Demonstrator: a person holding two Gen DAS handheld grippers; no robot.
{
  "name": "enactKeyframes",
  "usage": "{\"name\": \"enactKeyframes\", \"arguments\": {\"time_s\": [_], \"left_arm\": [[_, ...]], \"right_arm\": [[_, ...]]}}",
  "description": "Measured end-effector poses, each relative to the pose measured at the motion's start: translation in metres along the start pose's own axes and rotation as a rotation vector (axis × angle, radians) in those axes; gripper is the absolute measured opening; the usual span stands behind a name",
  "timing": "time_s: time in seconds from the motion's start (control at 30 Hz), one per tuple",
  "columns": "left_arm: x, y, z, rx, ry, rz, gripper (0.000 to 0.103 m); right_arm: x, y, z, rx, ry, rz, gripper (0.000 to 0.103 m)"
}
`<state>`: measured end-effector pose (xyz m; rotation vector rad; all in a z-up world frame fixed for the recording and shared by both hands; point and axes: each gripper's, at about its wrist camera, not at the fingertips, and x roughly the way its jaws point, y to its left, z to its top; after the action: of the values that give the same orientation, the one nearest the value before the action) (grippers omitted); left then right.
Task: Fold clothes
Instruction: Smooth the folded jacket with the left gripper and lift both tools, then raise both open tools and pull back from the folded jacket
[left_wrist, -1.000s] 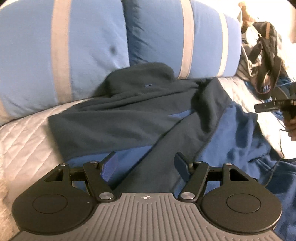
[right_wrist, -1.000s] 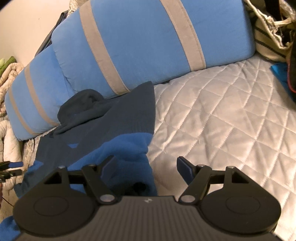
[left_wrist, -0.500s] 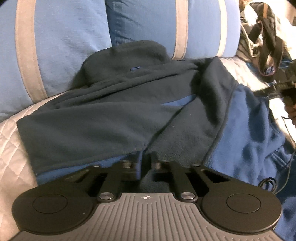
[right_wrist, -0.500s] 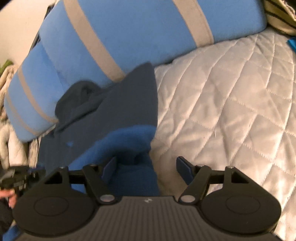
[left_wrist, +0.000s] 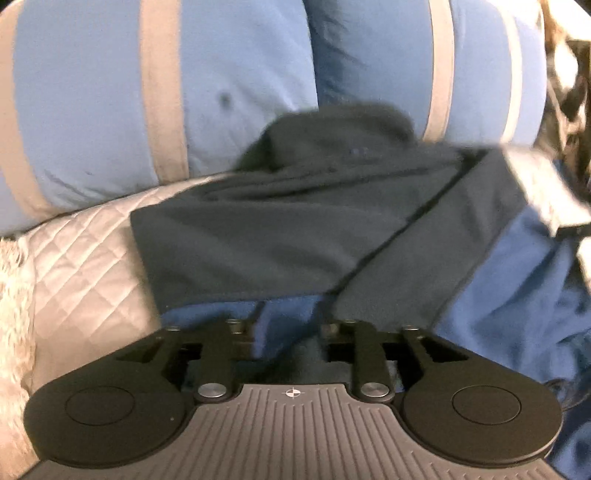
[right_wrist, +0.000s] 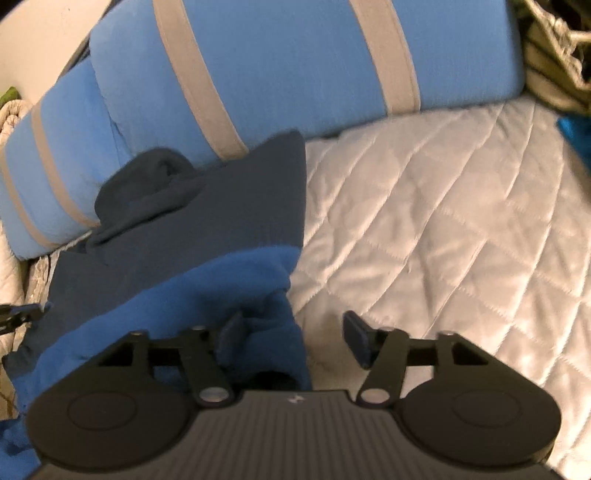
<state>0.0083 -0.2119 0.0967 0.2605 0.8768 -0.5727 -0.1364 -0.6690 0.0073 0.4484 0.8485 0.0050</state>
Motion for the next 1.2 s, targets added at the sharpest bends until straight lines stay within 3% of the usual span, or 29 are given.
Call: {"name": "enactKeyframes", "arguments": {"time_s": [0.1,0.2,0.33,0.47,0.8,1.2], "left_arm": [[-0.036,0.002,-0.003,-0.051,-0.073,-0.002,0.064],[-0.062,-0.002,-0.005,-0.068,-0.119,0.010,0.074],[-0.096,-0.007,-0.007,-0.088,-0.177,0.027,0.077],[-0.130,-0.013,-0.009,-0.108,-0.235,0.043,0.078],[-0.178,-0.036,-0.014,-0.132,-0.340,-0.004,0.078],[-0.261,-0.034,0.015,-0.195,-0.508,-0.054,0.079]], "right_arm": [[-0.020,0.006,0.008,-0.018,-0.058,-0.002,0.085],[-0.047,0.017,0.016,-0.039,-0.126,-0.014,0.092],[-0.085,0.036,0.023,-0.079,-0.216,-0.013,0.103],[-0.118,0.058,0.028,-0.113,-0.291,-0.014,0.103],[-0.199,0.104,0.036,-0.168,-0.452,-0.014,0.103],[-0.313,0.147,0.074,-0.264,-0.616,-0.069,0.103]]}}
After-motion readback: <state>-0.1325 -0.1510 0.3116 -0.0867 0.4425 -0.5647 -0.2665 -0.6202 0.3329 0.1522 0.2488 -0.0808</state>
